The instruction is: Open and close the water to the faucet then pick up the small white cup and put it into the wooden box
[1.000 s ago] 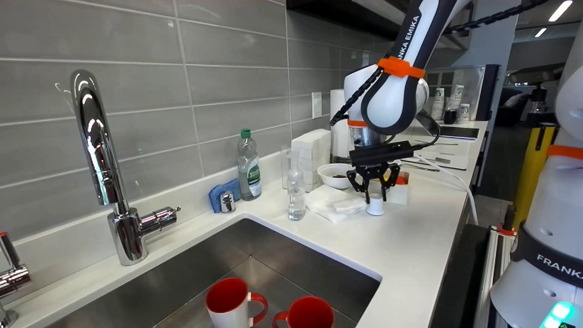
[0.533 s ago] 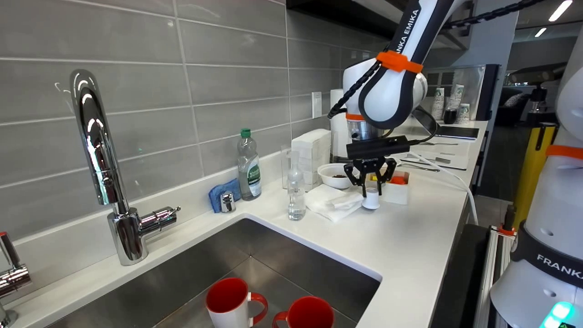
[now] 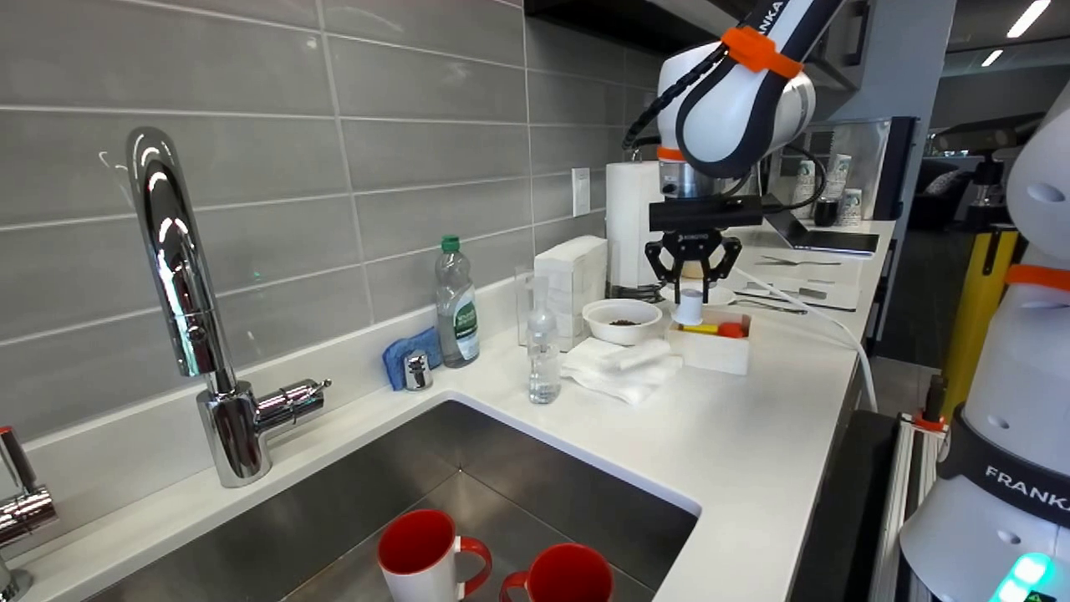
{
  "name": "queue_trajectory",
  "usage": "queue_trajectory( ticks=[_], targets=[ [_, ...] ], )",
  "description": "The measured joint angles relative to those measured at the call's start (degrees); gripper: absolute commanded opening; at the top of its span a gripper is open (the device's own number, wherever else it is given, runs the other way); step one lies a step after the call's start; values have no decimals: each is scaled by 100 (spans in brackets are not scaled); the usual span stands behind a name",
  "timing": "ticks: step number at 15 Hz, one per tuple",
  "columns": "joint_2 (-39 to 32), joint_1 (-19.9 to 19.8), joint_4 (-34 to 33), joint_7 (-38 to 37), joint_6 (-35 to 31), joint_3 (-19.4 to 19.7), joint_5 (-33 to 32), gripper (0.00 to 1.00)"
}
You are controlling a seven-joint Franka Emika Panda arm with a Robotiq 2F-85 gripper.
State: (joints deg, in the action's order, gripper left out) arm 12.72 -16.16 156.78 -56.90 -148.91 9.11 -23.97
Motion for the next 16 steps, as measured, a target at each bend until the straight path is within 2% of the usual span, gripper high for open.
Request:
queue_trajectory(
  ticks=[3, 8, 13, 14, 15, 16],
  targets=[
    [223, -371, -7, -124, -21, -78, -193, 8],
    [141, -881, 5, -593, -210, -283, -855, 8],
    [-330, -1014, 76, -994, -587, -216, -1135, 8],
    [-450, -1014, 75, -1051, -698, -189, -1142, 58],
    [-562, -1011, 75, -1104, -848, -161, -1151, 59],
    [-664, -1006, 75, -1165, -1030, -127, -1193, 65]
  ],
)
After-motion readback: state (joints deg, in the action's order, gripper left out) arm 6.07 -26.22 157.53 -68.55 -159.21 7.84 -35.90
